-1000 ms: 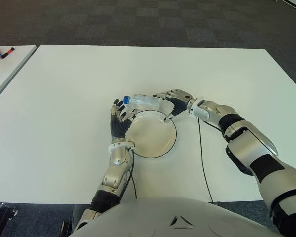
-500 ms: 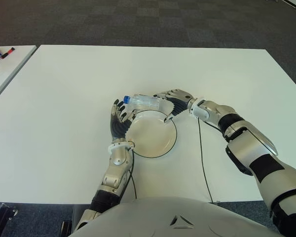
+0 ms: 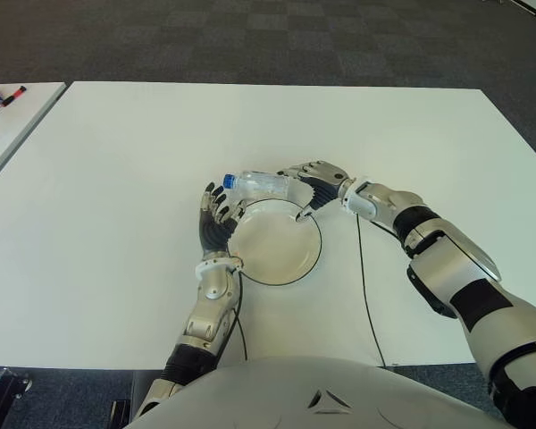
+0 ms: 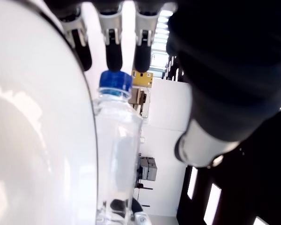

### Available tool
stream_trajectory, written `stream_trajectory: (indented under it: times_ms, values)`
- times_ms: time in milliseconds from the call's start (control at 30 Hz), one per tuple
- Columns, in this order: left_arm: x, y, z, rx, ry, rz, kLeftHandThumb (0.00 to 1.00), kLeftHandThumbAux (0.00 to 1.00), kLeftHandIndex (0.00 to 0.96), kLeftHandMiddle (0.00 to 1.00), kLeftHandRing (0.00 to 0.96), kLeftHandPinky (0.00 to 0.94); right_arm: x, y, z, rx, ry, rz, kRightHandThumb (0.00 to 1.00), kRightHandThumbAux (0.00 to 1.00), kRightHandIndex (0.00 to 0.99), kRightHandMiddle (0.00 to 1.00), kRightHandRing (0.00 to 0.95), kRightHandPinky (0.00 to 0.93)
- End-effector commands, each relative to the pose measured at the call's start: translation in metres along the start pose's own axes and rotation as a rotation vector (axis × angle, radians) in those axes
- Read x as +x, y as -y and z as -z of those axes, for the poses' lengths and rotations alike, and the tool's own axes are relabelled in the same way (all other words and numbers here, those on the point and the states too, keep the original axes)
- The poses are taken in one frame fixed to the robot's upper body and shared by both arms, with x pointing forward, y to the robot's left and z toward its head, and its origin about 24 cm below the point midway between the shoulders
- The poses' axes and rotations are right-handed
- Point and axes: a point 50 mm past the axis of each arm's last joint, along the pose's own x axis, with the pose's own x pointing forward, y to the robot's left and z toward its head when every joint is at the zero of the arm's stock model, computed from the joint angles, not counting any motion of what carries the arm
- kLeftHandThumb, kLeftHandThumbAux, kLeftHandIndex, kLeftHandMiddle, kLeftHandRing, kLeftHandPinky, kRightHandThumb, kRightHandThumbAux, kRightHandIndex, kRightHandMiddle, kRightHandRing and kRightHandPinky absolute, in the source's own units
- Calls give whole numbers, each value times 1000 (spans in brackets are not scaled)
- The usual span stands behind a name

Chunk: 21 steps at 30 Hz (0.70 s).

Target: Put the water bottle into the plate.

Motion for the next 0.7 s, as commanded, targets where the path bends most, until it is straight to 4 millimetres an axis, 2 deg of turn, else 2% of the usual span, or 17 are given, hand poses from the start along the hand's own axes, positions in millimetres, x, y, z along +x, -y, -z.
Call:
stream_trajectory:
  times_ms: [33, 200, 367, 600, 700]
  values:
    - [-1, 28, -2, -142, -35, -4, 277, 829, 97, 161, 155, 192, 1, -4, 3, -34, -37, -37, 316, 588, 48, 199, 249, 298]
    - [-1, 26, 2, -141, -39, -5, 289, 834, 105, 168, 161, 194, 3, -3, 3, -42, -55, -24, 280, 592, 54, 197, 270, 387]
    - [0, 24, 5, -127, -40, -8, 266, 841, 104, 162, 154, 183, 7, 10, 1, -11, -35, 11, 263, 602, 54, 178, 310, 468]
    - [2, 21, 8, -80, -43, -26, 243, 839, 105, 158, 153, 191, 8, 10, 1, 48, -47, 5, 257, 609, 35, 147, 329, 470]
    - [3, 20, 7, -38, -37, -40, 233, 823, 103, 145, 143, 171, 8, 11, 1, 72, -55, 0, 251, 612, 30, 144, 319, 440]
